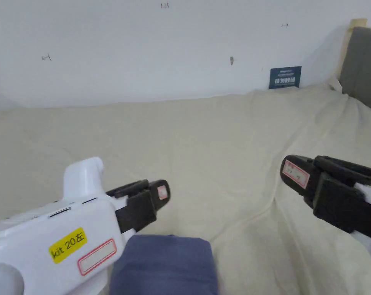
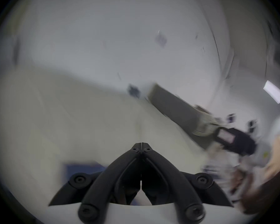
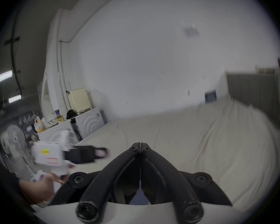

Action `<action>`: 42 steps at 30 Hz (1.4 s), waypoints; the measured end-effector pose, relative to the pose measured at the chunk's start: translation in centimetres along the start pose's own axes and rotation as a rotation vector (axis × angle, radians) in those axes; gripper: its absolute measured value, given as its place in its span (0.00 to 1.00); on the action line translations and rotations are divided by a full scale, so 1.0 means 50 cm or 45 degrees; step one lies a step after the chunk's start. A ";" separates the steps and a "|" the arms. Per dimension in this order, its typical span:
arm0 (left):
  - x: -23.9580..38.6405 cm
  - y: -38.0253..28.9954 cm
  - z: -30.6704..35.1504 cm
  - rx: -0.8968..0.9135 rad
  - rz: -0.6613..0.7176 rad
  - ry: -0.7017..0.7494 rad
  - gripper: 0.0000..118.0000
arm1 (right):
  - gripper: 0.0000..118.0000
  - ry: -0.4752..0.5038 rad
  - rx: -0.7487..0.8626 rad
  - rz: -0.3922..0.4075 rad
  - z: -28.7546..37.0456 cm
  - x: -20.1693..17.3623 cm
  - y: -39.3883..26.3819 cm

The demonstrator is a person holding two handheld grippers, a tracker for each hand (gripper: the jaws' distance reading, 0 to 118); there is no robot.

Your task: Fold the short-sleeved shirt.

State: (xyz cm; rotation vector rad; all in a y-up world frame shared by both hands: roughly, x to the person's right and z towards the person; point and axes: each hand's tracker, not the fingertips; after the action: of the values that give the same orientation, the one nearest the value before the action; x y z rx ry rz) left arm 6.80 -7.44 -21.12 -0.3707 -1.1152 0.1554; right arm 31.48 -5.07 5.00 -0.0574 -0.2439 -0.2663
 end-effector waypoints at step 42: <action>-0.126 -0.109 0.128 -0.026 -0.222 0.602 0.00 | 0.00 -0.020 -1.365 0.203 -0.440 0.017 -0.260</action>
State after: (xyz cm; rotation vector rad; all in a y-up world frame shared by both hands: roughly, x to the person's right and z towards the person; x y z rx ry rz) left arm -2.03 -13.04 -21.96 -0.3060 -0.6767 -0.0956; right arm 33.87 -19.74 -15.82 -1.1351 -0.0882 -0.2126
